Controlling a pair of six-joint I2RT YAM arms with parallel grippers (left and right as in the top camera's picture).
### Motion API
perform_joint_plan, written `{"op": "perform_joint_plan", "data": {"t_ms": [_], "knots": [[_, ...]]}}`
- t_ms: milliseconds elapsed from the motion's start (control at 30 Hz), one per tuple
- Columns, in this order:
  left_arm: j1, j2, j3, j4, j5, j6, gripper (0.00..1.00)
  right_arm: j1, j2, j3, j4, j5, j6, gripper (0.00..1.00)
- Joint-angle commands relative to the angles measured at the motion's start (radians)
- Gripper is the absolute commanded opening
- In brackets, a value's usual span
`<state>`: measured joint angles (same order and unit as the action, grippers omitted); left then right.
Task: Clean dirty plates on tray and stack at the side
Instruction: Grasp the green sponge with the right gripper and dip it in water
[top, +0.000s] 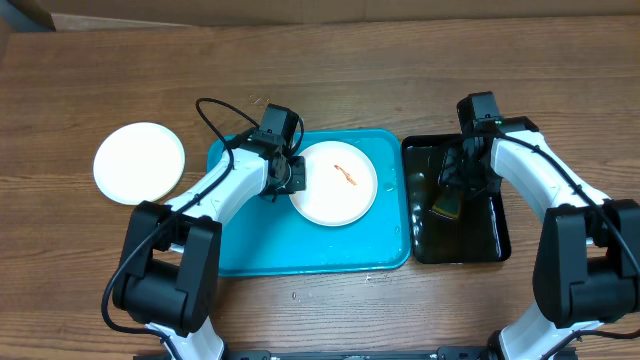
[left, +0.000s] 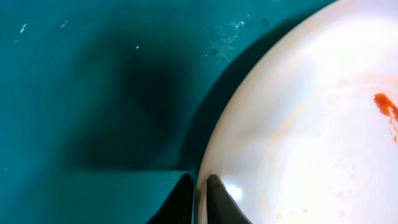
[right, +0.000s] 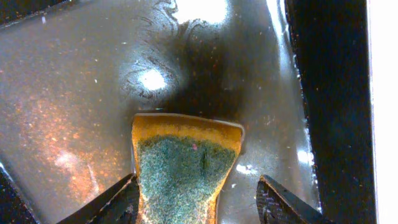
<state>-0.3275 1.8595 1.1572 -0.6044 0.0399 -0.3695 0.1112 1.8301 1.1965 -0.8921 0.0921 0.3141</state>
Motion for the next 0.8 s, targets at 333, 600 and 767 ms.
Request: {"op": "perform_joint_plan", "data": {"t_ms": [333, 600, 767], "knots": [[0.008, 0.016, 0.024, -0.050, -0.014, 0.011, 0.20, 0.006, -0.003, -0.070, 0.007, -0.075, 0.131, 0.44], [0.007, 0.016, 0.024, -0.048, -0.014, 0.011, 0.21, 0.006, -0.003, -0.106, 0.096, -0.068, 0.094, 0.21], [0.007, 0.016, 0.024, -0.030, -0.014, 0.011, 0.24, 0.006, -0.003, -0.101, 0.103, -0.068, 0.052, 0.06]]}}
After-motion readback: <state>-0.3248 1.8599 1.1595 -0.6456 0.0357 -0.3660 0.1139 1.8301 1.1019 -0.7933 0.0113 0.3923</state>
